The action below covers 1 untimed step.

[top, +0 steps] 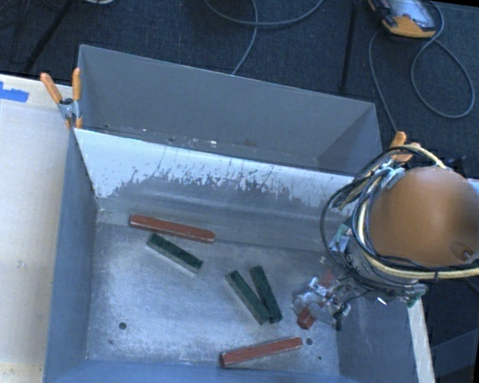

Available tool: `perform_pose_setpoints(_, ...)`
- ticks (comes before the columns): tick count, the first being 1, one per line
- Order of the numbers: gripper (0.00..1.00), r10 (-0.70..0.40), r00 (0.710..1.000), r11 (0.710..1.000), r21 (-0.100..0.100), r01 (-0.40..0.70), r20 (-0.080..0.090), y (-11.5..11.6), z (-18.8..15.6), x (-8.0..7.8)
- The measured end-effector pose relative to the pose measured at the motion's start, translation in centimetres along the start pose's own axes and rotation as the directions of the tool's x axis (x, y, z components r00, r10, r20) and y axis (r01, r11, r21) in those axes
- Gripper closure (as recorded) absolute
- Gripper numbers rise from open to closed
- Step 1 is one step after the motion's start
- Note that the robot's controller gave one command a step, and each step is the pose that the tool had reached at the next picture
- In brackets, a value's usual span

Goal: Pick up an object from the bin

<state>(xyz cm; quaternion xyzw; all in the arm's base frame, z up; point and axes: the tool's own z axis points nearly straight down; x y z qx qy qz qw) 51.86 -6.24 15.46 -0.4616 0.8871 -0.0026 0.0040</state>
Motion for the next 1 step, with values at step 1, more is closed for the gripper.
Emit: perform_pose_setpoints(1, 1.00, -0.007, 1.000, 1.000, -0.001, 0.007, 0.000, -1.61, -10.89, 0.56)
